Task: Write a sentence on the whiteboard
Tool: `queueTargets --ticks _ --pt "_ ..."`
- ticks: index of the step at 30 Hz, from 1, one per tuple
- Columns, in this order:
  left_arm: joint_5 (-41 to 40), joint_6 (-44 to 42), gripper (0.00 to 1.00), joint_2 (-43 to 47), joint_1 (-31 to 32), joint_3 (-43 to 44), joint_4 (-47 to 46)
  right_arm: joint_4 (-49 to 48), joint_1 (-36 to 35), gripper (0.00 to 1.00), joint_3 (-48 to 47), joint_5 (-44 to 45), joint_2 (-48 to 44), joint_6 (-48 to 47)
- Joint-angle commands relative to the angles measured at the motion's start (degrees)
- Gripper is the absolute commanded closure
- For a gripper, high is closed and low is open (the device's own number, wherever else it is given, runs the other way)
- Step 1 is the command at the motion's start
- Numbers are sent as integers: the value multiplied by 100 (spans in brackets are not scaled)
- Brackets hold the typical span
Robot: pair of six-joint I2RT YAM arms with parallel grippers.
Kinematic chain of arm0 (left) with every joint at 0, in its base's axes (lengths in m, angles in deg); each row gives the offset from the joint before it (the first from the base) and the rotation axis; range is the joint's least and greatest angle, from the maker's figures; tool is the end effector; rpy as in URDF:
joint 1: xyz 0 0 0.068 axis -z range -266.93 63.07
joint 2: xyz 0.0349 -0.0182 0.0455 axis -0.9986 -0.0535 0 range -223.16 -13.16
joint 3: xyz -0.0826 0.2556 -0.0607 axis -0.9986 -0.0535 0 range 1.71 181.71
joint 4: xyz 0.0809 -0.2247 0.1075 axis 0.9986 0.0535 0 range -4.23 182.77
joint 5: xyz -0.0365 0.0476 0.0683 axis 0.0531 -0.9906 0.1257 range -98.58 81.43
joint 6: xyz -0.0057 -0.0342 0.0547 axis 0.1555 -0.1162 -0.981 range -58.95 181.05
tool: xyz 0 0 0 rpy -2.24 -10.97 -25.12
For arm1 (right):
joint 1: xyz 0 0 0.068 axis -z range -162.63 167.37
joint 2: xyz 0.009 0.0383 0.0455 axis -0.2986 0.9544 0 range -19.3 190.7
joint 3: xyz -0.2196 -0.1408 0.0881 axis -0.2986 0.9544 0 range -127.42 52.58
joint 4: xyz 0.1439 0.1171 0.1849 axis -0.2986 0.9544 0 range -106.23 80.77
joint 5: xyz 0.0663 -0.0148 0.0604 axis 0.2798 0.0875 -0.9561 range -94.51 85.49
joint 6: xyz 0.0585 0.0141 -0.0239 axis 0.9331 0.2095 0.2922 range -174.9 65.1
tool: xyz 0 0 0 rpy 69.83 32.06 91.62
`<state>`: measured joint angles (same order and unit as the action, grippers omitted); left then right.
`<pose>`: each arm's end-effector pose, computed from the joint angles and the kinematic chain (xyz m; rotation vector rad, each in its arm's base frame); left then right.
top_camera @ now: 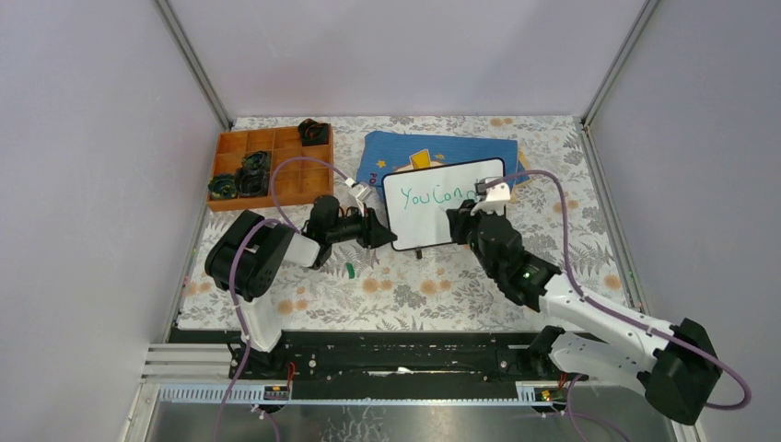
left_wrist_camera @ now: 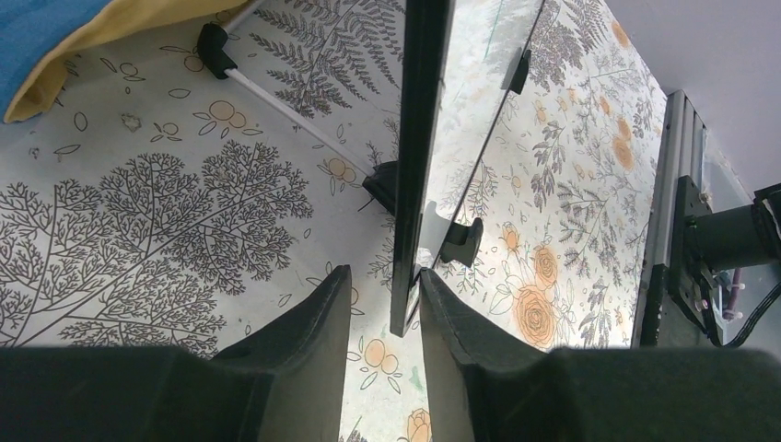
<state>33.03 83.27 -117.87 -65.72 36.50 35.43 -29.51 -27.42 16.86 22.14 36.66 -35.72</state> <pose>0.2989 -0.1521 0.1240 0.5027 1.9425 -1.1902 0.1865 0.1530 0.2914 -0.0285 1.6988 0.4458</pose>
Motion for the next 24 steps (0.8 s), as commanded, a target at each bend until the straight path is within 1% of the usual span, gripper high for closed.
queueTargets --ticks 1,8,17,21,24 --pt "-235 -192 61 160 6 -12 106 -486 -337 100 226 449 289 -183" --pt "-232 -200 60 164 5 1 121 -1097 -894 100 401 644 789 -389" --pt "-241 -227 65 161 5 24 201 -1447 -1083 100 281 449 1145 -437" --pt "-251 -244 68 155 6 32 233 -1563 -1186 100 218 489 1367 -476" --pt "-267 -261 69 166 5 36 249 -1599 -1189 100 132 552 1531 -489"
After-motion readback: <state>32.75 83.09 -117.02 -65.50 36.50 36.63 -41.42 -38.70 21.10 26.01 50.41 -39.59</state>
